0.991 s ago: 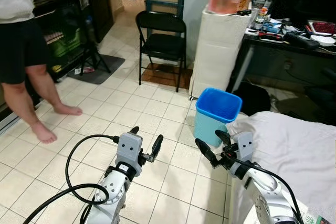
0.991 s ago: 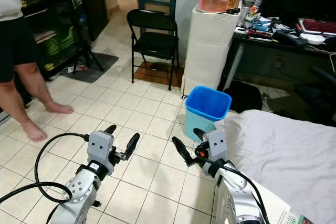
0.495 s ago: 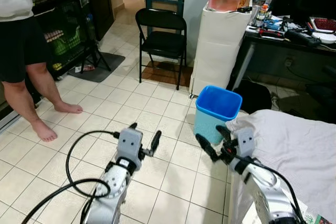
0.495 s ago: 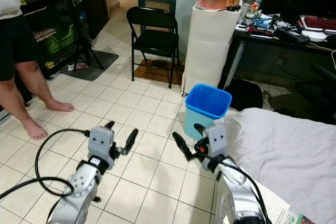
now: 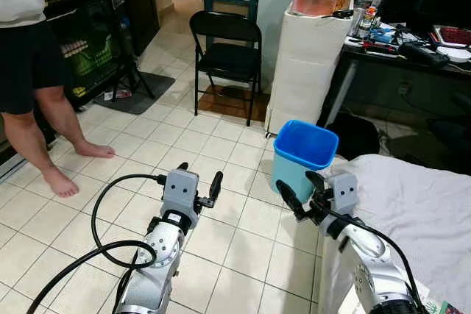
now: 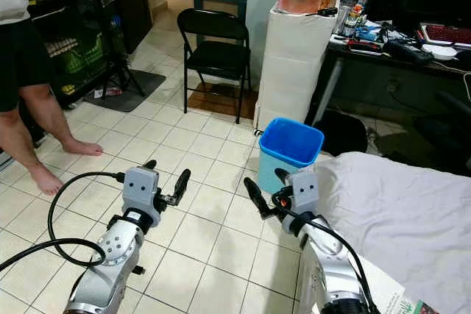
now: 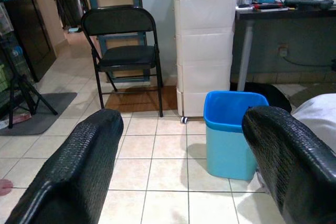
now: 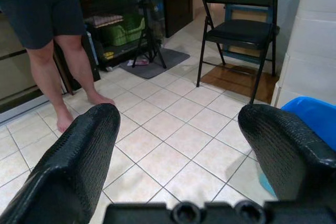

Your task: Clean up the room

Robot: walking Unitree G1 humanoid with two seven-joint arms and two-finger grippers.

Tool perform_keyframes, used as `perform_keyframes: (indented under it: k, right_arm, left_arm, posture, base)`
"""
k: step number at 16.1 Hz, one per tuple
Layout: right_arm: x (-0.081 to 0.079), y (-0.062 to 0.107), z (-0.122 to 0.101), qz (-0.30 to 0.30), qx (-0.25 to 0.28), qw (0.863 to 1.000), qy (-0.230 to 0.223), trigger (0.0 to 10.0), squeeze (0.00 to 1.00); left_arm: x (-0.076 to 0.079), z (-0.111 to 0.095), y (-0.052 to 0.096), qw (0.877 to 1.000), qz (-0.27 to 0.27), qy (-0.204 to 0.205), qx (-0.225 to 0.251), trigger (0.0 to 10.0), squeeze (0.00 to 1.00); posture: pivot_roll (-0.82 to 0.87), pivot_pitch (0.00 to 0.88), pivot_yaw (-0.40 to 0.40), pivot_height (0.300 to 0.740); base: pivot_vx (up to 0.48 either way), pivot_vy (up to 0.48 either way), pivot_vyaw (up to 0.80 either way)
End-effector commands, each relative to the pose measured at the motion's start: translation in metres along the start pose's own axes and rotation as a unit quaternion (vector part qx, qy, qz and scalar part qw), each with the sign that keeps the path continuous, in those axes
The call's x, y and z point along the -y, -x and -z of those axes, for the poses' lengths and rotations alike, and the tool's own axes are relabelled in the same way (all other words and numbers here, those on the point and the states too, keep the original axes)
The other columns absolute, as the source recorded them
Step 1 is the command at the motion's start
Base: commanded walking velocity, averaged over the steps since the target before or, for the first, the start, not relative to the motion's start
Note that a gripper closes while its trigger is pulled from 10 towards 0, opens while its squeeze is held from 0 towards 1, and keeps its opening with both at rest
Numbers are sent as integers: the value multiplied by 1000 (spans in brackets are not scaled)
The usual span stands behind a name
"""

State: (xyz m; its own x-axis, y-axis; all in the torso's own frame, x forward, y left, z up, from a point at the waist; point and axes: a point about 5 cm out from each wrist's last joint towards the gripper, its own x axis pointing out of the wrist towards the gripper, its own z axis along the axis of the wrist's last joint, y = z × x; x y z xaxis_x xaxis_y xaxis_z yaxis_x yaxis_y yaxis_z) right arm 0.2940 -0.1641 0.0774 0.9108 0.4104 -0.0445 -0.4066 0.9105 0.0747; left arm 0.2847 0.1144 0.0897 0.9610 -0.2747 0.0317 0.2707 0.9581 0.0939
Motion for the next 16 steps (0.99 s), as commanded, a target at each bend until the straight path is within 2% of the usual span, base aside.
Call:
perform_keyframes:
  k: [1, 5, 7, 9, 13, 16]
  right_arm:
    - [2, -4, -8, -2, 2, 1000, 10, 10000, 0]
    - [-3, -6, -7, -16, 0, 1000, 20, 10000, 0]
    - [-3, -6, -7, -15, -2, 1000, 26, 10000, 0]
    - [-3, -6, -6, -15, -2, 1000, 24, 10000, 0]
    - [-3, -5, -5, -20, -4, 999, 25, 10000, 0]
    - [-3, -4, -3, -27, -6, 999, 24, 10000, 0]
  left_arm:
    - [0, 1, 0, 1000, -3, -1, -3, 10000, 0]
    - [1, 1, -2, 1000, -4, 0, -5, 10000, 0]
    - [1, 2, -2, 1000, -2, 5, -6, 10000, 0]
    - [2, 2, -2, 1000, 3, 13, -9, 10000, 0]
    - [4, 5, 2, 999, 15, 39, -12, 10000, 0]
    - [3, 4, 4, 1000, 10, 28, -3, 10000, 0]
  posture:
    - [19, 0, -49, 740]
    - [18, 0, -44, 740]
    - [19, 0, -42, 740]
    - [21, 0, -40, 740]
    - [24, 0, -43, 740]
    - [29, 0, -49, 740]
  base:
    - [0, 0, -800]
    - [0, 0, -783]
    - [0, 0, 0]
    - [0, 0, -634]
    - [0, 436, 0]
    - [0, 0, 0]
